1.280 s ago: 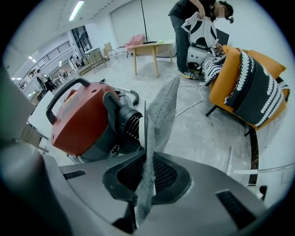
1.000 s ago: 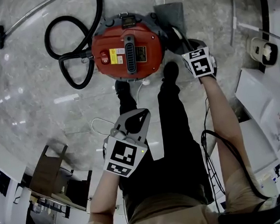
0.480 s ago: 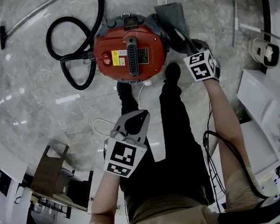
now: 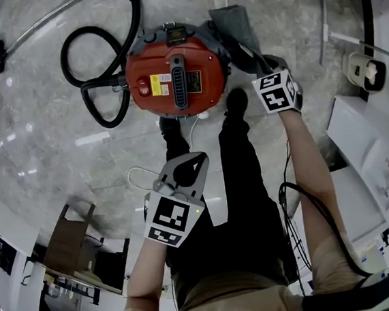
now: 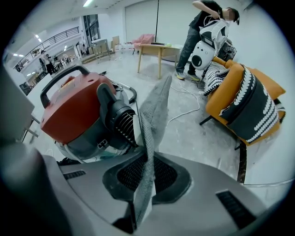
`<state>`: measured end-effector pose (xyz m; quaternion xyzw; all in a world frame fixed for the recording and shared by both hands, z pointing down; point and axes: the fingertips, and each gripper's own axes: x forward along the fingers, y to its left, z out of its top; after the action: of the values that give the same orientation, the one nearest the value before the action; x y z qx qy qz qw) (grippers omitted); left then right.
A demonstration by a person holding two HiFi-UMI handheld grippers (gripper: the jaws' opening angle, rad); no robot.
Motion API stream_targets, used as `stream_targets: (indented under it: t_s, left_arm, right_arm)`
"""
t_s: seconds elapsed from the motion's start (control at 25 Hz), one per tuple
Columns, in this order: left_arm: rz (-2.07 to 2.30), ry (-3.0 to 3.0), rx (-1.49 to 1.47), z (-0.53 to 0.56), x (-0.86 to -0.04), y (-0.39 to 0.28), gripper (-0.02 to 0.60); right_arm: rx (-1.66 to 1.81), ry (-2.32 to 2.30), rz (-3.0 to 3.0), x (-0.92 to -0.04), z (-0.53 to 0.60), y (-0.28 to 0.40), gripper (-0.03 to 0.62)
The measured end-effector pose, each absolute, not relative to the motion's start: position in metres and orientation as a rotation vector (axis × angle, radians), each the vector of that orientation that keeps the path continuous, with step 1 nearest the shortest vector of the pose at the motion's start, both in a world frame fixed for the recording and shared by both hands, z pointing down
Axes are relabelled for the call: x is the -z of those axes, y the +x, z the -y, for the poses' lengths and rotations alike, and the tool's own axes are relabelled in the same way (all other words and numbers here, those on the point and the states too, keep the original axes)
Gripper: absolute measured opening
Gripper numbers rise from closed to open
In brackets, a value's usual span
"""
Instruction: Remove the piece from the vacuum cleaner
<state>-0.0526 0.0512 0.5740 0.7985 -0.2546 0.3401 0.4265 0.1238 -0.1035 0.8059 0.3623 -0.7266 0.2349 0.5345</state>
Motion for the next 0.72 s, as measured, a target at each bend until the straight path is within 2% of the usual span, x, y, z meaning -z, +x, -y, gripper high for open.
stream_targets:
  t_s: [0.32, 0.52, 0.72]
  left_arm:
    - [0.633, 1.993, -0.860, -0.048, -0.577, -0.050, -0.006]
    - [0.601, 1.974, -0.828, -0.053, -0.575, -0.040, -0.006]
    - [0.573, 1.982, -0.851, -0.051, -0.578, -0.030, -0.006]
  right_arm:
    - [-0.579, 0.898, 1.725, -0.809, 0.111, 0.130, 0.026]
    - [-0.648, 0.963, 1.570, -0.821, 0.096, 0.180, 0.025]
    - [-0.692, 0.983, 1.553, -0.822, 0.080, 0.202, 0.025]
